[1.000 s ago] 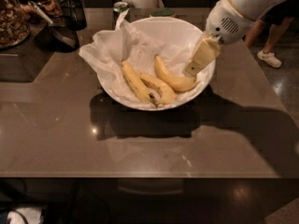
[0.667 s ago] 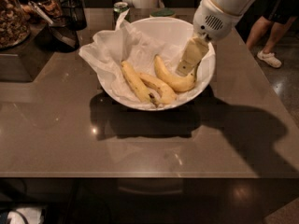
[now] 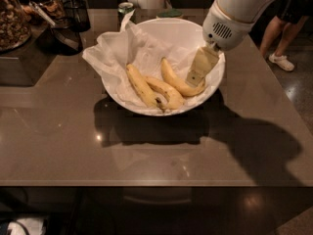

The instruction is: Pick banana from white bowl

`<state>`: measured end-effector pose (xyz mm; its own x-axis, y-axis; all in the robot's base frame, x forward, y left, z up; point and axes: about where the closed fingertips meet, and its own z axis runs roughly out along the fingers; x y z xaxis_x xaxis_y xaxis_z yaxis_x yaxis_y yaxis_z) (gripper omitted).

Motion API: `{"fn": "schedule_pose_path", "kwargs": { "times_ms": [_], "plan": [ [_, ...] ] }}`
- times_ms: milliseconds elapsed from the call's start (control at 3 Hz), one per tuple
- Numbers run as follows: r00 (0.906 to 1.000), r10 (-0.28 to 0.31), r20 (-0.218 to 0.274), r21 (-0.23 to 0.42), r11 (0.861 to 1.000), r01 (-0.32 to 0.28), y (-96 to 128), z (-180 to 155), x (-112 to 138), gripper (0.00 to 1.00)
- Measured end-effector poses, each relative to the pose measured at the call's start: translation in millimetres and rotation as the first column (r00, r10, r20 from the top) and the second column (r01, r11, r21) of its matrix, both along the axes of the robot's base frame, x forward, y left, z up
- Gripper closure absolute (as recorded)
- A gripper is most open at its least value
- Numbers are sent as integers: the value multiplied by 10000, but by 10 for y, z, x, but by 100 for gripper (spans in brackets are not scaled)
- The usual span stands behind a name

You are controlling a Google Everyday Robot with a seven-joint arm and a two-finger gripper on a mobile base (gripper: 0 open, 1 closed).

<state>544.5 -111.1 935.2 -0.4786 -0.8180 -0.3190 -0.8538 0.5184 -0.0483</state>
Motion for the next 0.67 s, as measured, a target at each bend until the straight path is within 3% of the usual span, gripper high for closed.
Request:
{"fn": "schedule_pose_path", "kwargs": {
  "times_ms": [333,667],
  "plan": [
    [9981,-612,-41,86,9981,612,-93,-15,-168,34],
    [9982,-604,-47,101,9981,605,-88,-20,-166,35]
  ]
}}
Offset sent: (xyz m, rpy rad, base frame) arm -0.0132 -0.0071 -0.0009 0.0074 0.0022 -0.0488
